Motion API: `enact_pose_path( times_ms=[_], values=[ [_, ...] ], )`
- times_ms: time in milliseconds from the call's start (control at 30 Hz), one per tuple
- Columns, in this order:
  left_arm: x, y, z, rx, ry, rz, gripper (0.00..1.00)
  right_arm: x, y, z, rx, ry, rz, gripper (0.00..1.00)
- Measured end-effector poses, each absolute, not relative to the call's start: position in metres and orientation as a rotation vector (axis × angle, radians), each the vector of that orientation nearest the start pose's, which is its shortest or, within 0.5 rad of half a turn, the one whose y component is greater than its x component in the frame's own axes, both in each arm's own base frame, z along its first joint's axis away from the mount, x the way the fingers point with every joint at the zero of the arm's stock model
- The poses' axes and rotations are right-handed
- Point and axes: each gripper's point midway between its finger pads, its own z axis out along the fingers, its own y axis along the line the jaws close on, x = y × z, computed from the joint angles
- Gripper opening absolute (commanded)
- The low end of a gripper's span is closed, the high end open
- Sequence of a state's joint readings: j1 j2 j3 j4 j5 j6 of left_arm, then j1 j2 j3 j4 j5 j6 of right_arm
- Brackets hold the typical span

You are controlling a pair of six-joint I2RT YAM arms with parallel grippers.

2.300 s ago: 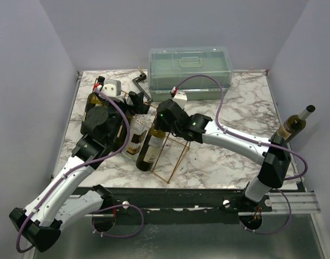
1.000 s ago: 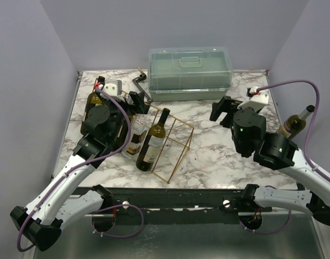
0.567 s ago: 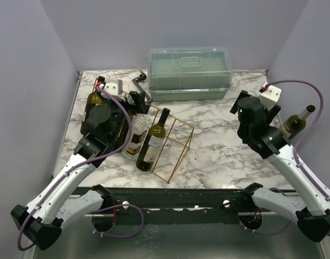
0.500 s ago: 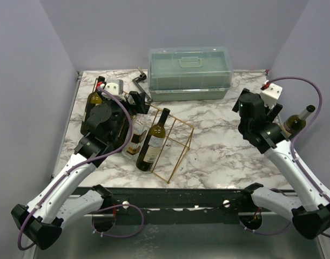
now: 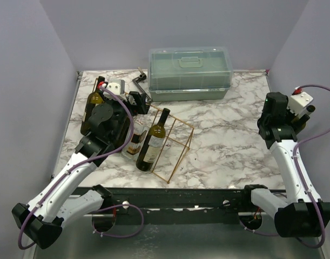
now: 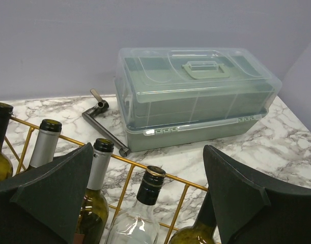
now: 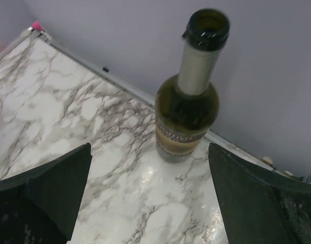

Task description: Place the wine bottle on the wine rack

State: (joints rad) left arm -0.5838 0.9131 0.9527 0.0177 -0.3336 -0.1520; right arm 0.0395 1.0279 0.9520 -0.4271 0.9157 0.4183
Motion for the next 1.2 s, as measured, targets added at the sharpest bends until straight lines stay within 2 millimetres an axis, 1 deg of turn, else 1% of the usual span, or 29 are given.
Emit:
enact_pose_path(
  times_ms=[100,233,333,433,533,733,800,900,1000,1200],
  values=[
    [0.317,-0.148,0.364,0.058,1.527,-0.339,0.9,0.284,-0.141,0.26,0.923,1.662,-0.7,1.0],
    [0.318,-0.149,0.362,0.061,1.534,-0.339,0.9,0.283,-0.159,0.264,0.952,1.631,-0.75,1.0],
    [0.318,-0.149,0.362,0.061,1.534,-0.34,0.9,0.286,-0.168,0.267,0.964,1.618,-0.772,1.0],
    [0.318,-0.149,0.362,0.061,1.534,-0.34,0.9,0.294,-0.174,0.268,0.973,1.611,-0.787,1.0],
    [0.318,-0.149,0.362,0.061,1.534,-0.34,0.9,0.3,-0.183,0.264,0.974,1.61,-0.814,1.0],
    [0.318,-0.149,0.362,0.061,1.535,-0.34,0.9,0.303,-0.205,0.255,1.008,1.601,-0.873,1.0],
    [0.318,-0.15,0.361,0.062,1.537,-0.339,0.9,0.307,-0.209,0.252,1.005,1.607,-0.89,0.99],
    [0.32,-0.151,0.358,0.064,1.546,-0.336,0.9,0.313,-0.213,0.247,0.992,1.618,-0.912,0.92],
    [0.322,-0.153,0.354,0.067,1.556,-0.335,0.9,0.318,-0.215,0.245,0.983,1.62,-0.921,0.87],
    [0.322,-0.161,0.349,0.077,1.572,-0.352,0.9,0.327,-0.218,0.252,0.983,1.582,-0.915,0.87]
  ],
)
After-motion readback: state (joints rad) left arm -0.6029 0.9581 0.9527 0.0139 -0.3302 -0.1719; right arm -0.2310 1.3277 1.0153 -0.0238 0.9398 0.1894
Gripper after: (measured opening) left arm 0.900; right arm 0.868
